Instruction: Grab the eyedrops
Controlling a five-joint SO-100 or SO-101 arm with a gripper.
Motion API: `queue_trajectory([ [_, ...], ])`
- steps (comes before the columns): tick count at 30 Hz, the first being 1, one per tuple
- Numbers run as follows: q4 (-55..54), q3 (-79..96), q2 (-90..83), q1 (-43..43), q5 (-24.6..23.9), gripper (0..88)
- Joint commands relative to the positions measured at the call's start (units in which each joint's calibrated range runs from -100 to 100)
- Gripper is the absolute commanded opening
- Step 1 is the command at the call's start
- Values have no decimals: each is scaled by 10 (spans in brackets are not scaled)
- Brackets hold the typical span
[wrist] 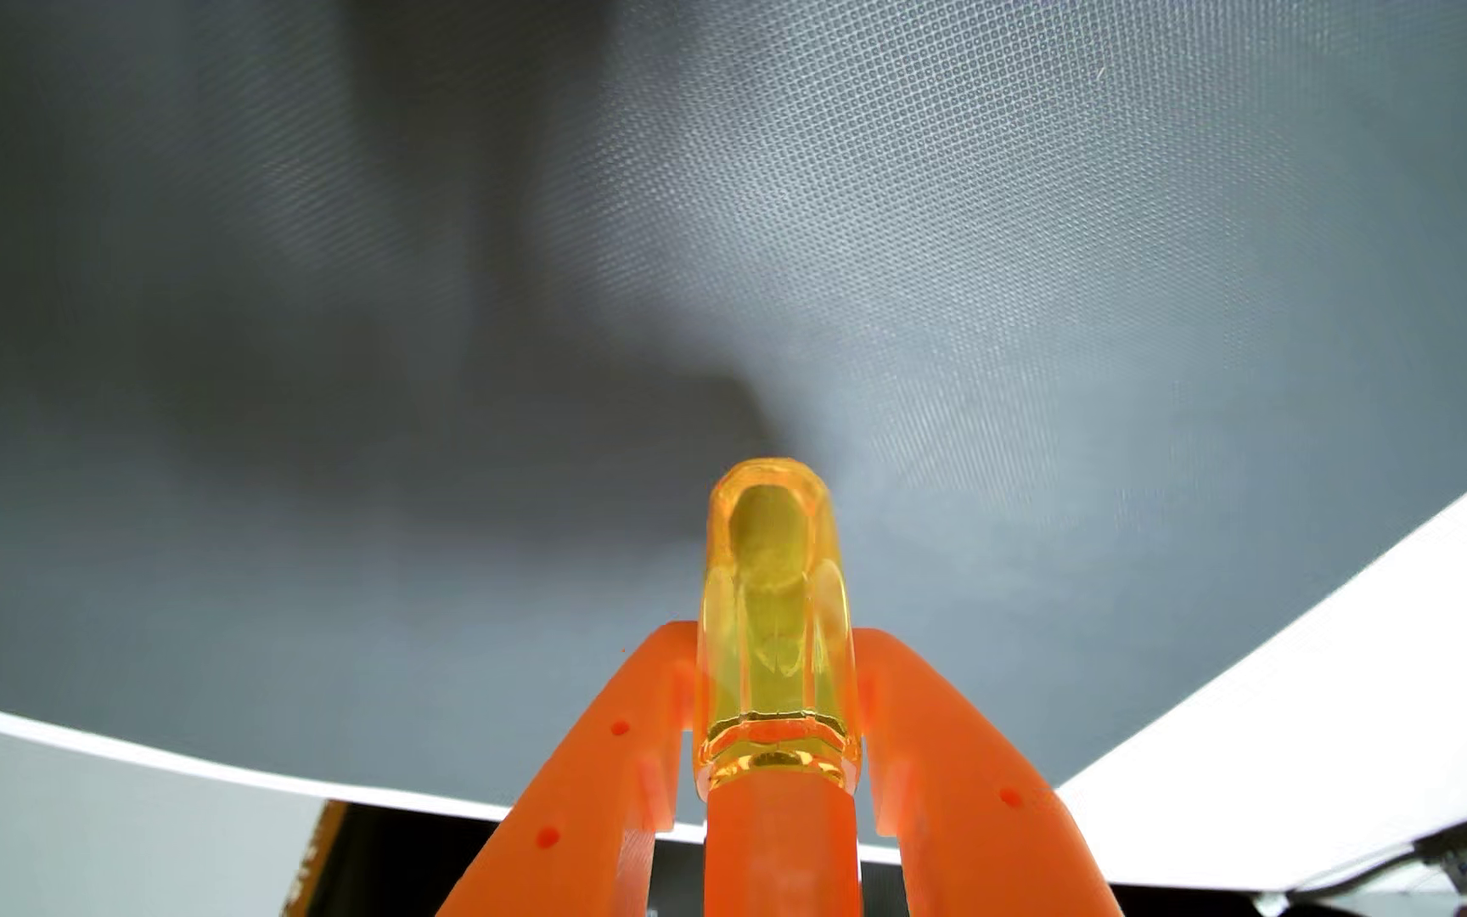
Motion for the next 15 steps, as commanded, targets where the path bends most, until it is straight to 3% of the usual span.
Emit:
queue_trajectory([
  [1,33,-47,-64,5,-15,6],
  [10,65,-92,-81,14,-97,6],
  [15,61,-101,-80,21,-110,6],
])
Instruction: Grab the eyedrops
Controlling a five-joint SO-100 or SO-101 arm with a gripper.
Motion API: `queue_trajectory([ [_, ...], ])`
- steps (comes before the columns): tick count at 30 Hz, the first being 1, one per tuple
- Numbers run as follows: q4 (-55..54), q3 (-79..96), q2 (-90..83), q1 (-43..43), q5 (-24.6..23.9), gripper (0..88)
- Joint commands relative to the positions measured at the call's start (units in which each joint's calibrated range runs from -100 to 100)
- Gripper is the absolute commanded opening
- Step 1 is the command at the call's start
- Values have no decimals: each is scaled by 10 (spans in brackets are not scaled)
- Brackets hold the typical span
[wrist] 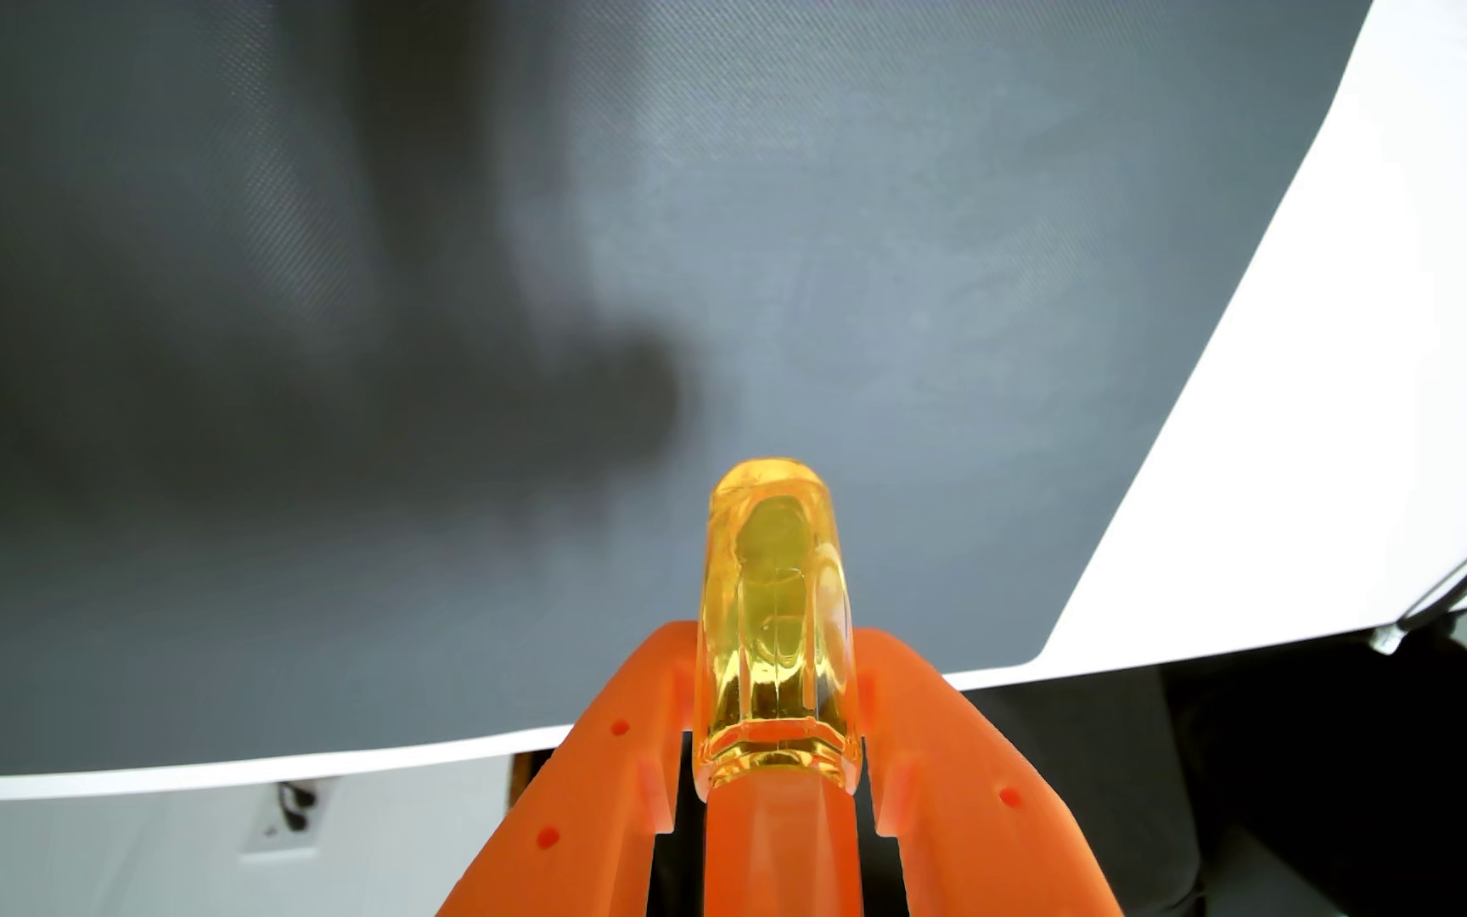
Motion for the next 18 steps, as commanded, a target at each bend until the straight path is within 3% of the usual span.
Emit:
queue_trajectory([
  [1,-1,-27,-32,4,-4,6],
  [18,2,-20,-32,2,2,6],
])
